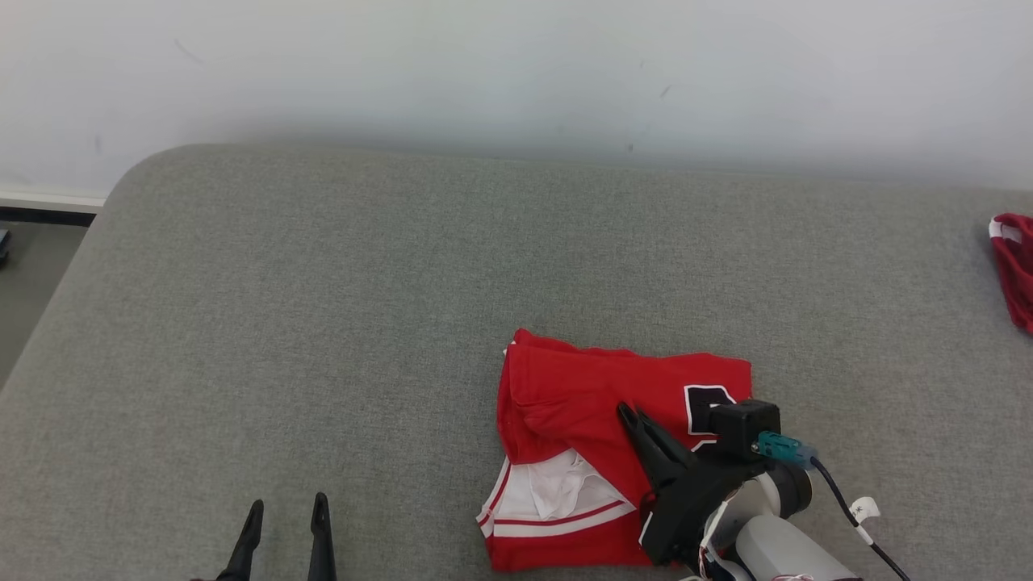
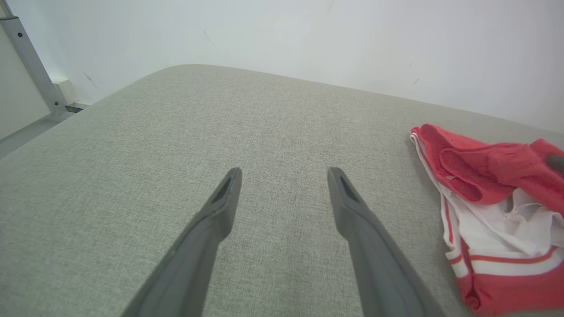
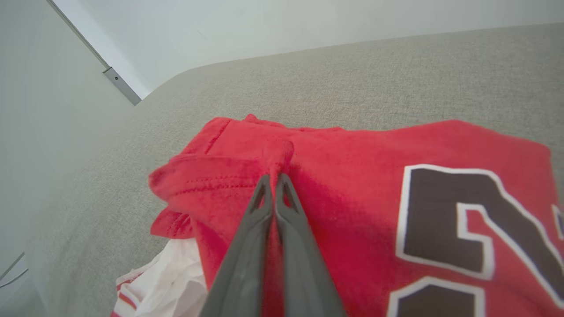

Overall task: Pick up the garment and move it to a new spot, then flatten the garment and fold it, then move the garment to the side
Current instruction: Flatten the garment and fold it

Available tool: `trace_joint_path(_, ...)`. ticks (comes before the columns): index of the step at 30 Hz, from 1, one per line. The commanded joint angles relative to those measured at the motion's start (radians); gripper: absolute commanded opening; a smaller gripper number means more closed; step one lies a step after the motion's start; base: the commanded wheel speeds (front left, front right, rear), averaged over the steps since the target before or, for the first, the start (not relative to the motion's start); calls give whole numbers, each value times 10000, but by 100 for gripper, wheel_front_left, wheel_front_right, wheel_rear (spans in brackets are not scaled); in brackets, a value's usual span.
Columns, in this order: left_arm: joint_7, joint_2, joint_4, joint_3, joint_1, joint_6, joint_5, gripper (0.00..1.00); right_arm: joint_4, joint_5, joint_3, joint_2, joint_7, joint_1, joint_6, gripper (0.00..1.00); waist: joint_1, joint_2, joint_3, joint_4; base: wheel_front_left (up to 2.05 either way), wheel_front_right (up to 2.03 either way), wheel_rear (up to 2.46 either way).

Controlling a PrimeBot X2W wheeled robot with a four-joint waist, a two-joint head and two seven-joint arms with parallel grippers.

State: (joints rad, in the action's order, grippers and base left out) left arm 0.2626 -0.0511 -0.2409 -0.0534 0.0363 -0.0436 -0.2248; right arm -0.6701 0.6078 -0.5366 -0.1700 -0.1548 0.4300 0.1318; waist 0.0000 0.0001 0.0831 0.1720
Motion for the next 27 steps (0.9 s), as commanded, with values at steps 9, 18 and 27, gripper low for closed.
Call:
trace_joint_path(9, 28, 14, -46, 2, 92, -10, 2, 100, 971, 348, -869, -209, -503, -310, -29, 0, 0, -1, -151, -99, 0, 0, 0)
trace_joint_path(18, 28, 13, -108, 36, 199, -44, 14, 100, 2342, 1063, -2082, -305, -333, -1308, -29, 11, 0, -1, -276, -106, 0, 0, 0)
trace_joint_path(27, 28, 15, -98, 127, 293, -46, 47, 100, 2901, 1626, -2368, -648, -558, -1587, -29, 100, 0, -1, -464, -284, 0, 0, 0)
